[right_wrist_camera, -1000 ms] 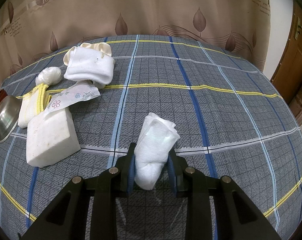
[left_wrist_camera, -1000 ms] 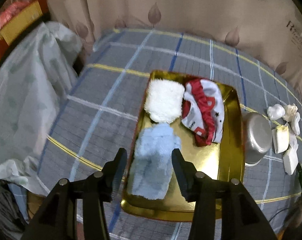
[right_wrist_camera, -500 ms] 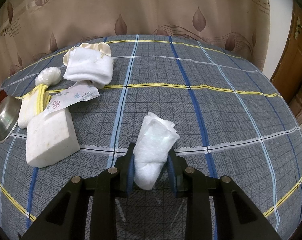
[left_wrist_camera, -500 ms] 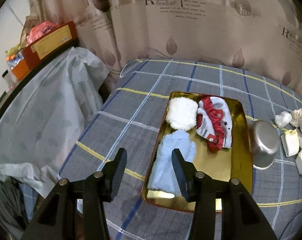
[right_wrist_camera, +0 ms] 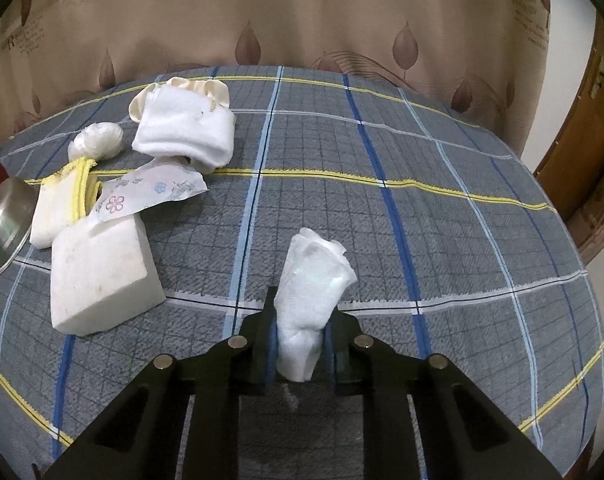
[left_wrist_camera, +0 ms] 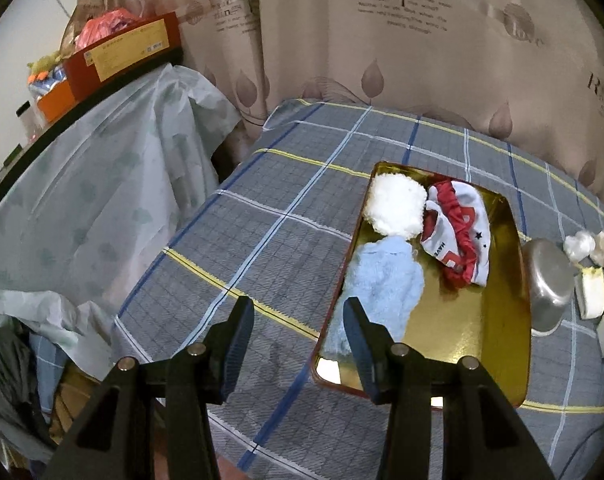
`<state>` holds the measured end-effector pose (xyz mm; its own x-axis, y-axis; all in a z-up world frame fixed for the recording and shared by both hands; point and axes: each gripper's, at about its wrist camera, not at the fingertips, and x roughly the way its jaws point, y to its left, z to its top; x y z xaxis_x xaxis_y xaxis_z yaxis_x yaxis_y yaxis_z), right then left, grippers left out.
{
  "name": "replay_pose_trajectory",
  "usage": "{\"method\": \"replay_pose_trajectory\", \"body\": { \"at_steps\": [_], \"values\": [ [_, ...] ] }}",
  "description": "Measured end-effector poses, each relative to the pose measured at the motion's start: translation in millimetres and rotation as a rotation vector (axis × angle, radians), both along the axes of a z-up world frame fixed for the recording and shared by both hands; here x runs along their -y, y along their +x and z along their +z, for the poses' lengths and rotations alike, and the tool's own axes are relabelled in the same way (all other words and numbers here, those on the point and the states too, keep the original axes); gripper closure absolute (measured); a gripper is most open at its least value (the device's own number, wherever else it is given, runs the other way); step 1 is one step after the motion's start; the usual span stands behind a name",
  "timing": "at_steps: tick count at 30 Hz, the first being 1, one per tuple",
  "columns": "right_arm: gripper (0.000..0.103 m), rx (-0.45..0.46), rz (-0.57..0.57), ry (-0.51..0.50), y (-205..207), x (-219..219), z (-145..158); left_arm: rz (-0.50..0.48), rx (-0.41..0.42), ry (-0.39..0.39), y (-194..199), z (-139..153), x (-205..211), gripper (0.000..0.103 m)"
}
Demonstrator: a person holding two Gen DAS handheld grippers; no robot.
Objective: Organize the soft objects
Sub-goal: 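Withdraw the left tool from the tray, then carry the white folded cloth with the right tool into the tray and release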
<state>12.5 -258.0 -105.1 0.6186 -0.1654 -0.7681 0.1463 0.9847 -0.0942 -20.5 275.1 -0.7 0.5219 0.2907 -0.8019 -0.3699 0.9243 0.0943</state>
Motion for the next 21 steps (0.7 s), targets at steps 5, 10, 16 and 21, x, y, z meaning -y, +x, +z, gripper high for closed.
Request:
{"method": "replay_pose_trajectory", "body": {
  "at_steps": [5, 10, 16, 21],
  "values": [
    [0.087, 0.006, 0.015, -0.020, -3, -10, 11, 0.024, 0.005, -0.005, -3, -1, -6, 0.056],
    [0.087, 0.022, 0.059, 0.002, -11, -27, 29, 0.040, 0.006, -0.025, -4, -3, -13, 0.056],
    [0.087, 0.057, 0.179, 0.039, -15, -69, 54, 0.089, 0.026, -0.030, -8, 0, -23, 0.056],
    [0.087, 0.066, 0.327, 0.060, -15, -126, 69, 0.149, 0.034, -0.022, -14, 2, -36, 0.056]
  ]
}}
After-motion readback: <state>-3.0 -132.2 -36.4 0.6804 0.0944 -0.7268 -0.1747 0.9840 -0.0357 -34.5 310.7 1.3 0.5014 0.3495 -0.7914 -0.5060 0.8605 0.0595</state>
